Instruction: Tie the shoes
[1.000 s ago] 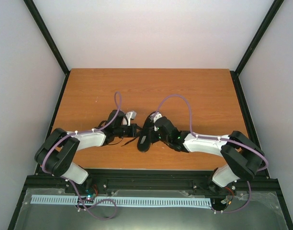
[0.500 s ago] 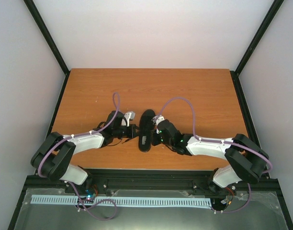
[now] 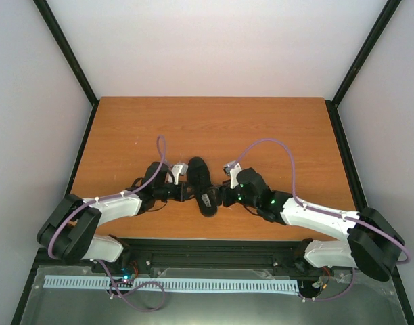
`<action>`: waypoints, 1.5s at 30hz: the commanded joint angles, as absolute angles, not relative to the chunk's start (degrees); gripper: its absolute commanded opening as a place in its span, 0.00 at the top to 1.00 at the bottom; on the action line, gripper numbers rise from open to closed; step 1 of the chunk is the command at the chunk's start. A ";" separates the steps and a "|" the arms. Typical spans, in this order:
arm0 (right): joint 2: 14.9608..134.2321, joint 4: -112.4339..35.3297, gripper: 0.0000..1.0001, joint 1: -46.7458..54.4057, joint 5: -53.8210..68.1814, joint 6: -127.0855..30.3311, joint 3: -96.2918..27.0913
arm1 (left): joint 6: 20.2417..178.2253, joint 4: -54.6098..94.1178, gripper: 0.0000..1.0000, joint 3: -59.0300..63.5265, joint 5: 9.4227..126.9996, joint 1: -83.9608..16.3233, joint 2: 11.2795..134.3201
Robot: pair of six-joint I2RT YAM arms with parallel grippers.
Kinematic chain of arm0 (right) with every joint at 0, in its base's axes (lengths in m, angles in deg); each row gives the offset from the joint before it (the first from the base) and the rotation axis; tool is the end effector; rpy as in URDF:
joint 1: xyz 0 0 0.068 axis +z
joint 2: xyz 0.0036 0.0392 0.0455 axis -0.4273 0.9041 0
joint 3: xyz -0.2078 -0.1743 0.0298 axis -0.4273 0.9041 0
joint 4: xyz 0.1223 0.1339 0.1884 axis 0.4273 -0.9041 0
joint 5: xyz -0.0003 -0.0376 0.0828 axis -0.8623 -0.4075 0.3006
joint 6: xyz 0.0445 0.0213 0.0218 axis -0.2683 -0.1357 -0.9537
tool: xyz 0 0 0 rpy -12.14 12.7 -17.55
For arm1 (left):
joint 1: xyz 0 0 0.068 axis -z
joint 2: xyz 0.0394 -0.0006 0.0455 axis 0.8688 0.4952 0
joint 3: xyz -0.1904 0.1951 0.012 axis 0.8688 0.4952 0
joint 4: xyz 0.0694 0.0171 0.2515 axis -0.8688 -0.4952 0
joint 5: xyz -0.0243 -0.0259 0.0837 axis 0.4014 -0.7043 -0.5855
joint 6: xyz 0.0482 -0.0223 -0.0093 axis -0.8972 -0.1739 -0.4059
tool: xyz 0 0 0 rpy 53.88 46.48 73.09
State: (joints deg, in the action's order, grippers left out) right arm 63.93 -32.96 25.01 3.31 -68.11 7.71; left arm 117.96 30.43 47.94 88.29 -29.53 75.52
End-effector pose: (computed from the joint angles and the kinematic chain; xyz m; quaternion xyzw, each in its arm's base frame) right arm 0.1617 0.1985 0.2041 -0.1956 0.8525 0.3233 0.3611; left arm 0.2034 -0.1408 0.1509 0.1093 0.8742 -0.4028 0.2481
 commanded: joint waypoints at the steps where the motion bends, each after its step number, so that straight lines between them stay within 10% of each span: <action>1: 63.22 -32.36 0.24 21.56 7.39 -67.89 7.45 | 113.98 32.15 0.99 48.60 94.06 -29.64 74.49; 35: 74.73 -16.78 0.53 31.18 19.58 -75.88 16.55 | 106.57 31.87 0.99 42.87 103.30 -23.51 77.97; 45: 56.56 -34.36 0.34 27.89 11.41 -69.27 20.79 | 105.58 30.65 0.99 41.91 102.22 -23.82 81.66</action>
